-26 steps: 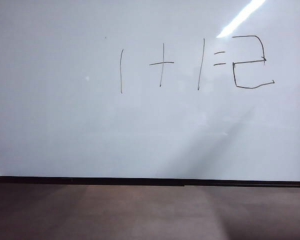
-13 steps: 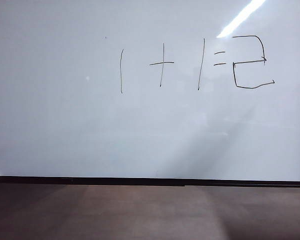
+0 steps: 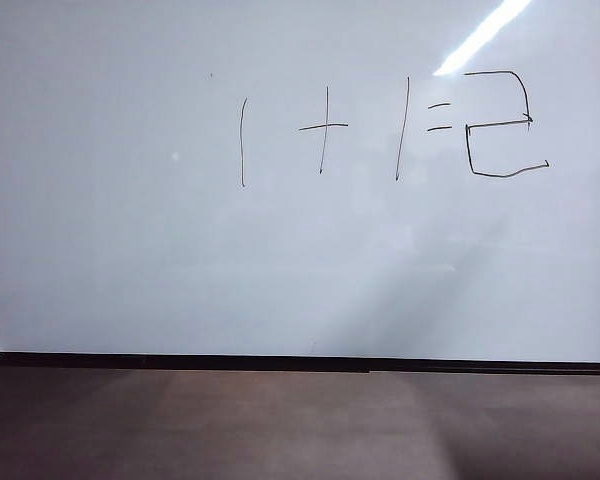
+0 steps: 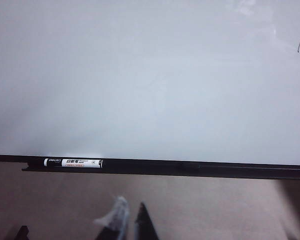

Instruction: Reach to the right to find the marker pen, pick it up, and write the answer to the math problem on the whiteboard.

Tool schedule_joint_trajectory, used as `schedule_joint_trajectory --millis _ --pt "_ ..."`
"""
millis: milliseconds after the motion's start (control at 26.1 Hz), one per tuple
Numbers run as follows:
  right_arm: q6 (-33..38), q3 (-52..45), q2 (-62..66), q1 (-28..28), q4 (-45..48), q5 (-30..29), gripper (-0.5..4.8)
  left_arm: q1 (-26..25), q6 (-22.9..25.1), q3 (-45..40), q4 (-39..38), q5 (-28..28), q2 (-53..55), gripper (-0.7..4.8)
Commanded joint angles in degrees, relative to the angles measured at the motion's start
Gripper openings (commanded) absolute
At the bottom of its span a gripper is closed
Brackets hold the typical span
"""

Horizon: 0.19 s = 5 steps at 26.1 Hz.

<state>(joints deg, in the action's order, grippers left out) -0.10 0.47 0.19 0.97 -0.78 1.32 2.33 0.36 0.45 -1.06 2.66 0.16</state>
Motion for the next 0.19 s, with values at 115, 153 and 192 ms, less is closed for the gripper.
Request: schedule_joint_trajectory --millis 115,153,192 --pt "-0.2 -0.3 0.0 0.0 1.0 0.0 -0.05 0.1 -0.2 0.0 0.7 0.1 0.1 0.27" --pt "-0.2 -0.3 0.0 0.0 1.0 0.0 -0.05 0.1 -0.2 0.0 0.7 0.1 0.1 0.27" --pt "-0.2 -0.3 0.0 0.0 1.0 0.0 -0.05 0.1 -0.2 0.0 0.7 0.1 0.1 0.27"
